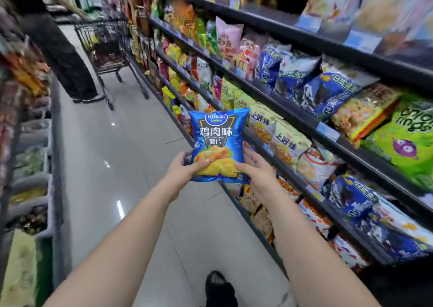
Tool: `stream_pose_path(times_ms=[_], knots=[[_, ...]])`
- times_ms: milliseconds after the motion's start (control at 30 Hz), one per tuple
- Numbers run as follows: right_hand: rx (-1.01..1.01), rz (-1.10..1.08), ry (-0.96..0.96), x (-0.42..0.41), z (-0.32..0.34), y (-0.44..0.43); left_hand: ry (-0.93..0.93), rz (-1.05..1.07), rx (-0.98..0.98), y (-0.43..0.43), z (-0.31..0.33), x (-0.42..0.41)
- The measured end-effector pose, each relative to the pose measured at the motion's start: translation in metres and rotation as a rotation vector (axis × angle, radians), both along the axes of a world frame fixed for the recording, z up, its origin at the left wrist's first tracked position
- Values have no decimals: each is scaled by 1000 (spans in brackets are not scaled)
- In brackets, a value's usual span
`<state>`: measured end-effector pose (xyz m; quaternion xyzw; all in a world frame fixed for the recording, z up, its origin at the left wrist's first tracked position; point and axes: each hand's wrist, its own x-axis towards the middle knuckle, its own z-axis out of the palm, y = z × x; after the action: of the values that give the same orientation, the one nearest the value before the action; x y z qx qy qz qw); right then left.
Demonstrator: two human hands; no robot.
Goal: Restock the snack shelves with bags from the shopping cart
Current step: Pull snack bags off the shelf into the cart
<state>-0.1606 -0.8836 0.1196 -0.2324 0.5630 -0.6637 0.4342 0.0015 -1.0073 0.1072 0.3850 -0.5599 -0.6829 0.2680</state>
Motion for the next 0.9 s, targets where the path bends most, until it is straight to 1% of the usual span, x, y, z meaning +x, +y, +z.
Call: stream_pose_path(times_ms=[167,333,467,633,733,900], knots=[[-82,-30,48,-51,27,-102,20,68,-124,-99,39,-55],[-165,-27,89,-107,69,-206,58,101,-207,-196,87,-106],[-201,-72,117,-136,98,-276,56,128,-316,-272,110,-141],[-212,-127,207,-175,122,-352,46,23,-390,-361,139,-183],[-232,-181,269,-199,141,-394,82,-50,-418,-417,160,-212],[-236,-353,358,-238,176,-460,101,-209,-470,-504,202,-269]])
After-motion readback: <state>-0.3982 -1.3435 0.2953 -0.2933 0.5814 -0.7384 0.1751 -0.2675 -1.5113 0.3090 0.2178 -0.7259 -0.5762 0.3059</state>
